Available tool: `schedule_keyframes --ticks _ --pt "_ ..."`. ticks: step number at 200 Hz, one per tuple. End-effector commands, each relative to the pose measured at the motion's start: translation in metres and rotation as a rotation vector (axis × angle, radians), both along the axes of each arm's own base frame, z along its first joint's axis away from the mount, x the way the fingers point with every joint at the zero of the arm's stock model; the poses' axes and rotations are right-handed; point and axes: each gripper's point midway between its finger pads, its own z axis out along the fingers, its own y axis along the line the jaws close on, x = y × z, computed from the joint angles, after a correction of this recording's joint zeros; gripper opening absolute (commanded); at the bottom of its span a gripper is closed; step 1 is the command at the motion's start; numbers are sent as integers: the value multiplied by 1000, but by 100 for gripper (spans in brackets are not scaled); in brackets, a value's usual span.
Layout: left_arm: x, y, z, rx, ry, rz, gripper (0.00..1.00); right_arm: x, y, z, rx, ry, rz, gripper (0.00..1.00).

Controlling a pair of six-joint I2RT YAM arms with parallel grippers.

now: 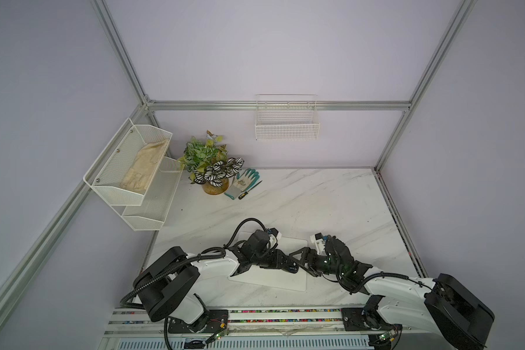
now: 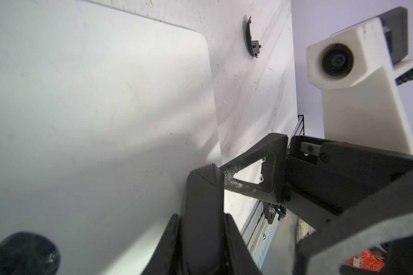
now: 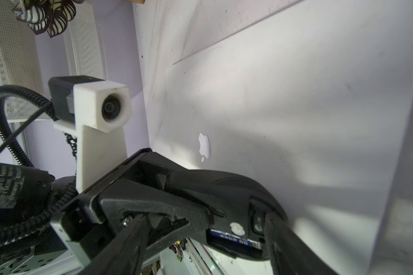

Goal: Insert the wireless mouse receiver into the laptop
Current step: Take out the USB plug from the mouse.

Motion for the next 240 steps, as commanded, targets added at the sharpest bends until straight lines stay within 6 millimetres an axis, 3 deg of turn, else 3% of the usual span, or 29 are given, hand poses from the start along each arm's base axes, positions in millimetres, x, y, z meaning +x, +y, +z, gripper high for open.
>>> schedule_keyframes --ticks 1,33,106,191,240 --pt "8 -6 0 17 -15 14 0 -17 12 8 75 41 66 80" --pt "7 -8 2 12 -17 8 0 -13 15 13 112 26 56 80" --pt "5 -6 -7 32 -14 6 0 -11 17 54 221 -63 52 78" --pt "3 -1 -17 51 -9 14 0 -12 4 54 172 -71 10 77" --pt "1 -1 -16 43 -4 9 0 -8 -8 65 135 -109 -21 77"
